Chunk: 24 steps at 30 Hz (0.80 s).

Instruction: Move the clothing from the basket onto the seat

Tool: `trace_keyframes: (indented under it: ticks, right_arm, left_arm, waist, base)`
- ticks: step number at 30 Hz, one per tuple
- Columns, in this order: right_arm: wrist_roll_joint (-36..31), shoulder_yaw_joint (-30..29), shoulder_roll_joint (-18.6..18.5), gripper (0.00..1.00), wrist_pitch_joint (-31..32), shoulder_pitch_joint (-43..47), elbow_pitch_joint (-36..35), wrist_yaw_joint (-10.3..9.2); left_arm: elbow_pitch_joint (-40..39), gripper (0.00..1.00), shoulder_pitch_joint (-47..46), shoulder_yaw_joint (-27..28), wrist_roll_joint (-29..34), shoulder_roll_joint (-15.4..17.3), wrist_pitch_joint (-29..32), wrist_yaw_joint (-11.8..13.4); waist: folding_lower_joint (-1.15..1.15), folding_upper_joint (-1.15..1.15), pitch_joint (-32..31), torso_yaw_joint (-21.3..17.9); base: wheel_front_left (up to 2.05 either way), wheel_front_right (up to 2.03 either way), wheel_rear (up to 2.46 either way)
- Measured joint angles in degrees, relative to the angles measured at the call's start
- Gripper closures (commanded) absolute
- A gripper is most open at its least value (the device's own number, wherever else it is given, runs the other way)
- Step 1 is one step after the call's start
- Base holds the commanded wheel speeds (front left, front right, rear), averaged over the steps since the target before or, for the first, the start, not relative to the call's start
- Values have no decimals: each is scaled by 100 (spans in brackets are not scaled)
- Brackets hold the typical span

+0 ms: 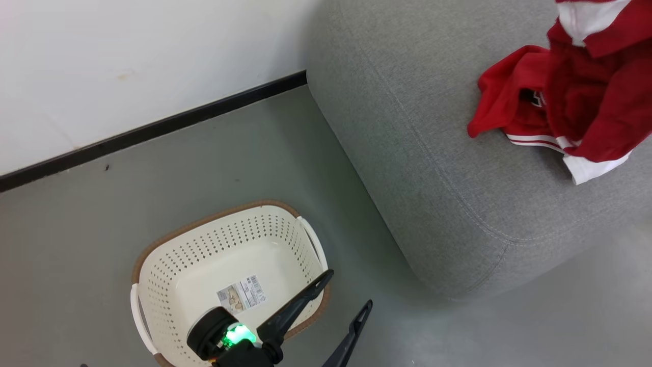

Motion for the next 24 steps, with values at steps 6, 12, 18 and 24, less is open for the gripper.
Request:
trace_keyframes:
  ticks: [6,12,18,24]
  right_arm:
    - [49,-358,-265,100,62,-614,561,-144]
    - [48,-662,-624,100,130,-1006,1067,-334]
    - [58,-989,-839,100,118,-1168,1355,-581]
    - [219,-1016,-679,100,101,-1223,2004,-615]
  left_arm:
    - [-143,0,-13,44,20,145,96,-1]
    - [-296,0,-13,160,22,326,188,-4]
    - [-500,0,0,345,21,542,229,3]
    - [-702,0,9,514,12,693,290,54]
  waist:
    - [0,0,301,178]
    - [0,0,616,398]
    - [1,0,947,595]
    - [1,1,1357,684]
  base:
    - [0,0,0]
    - [0,0,0]
    - [0,0,0]
    - [0,0,0]
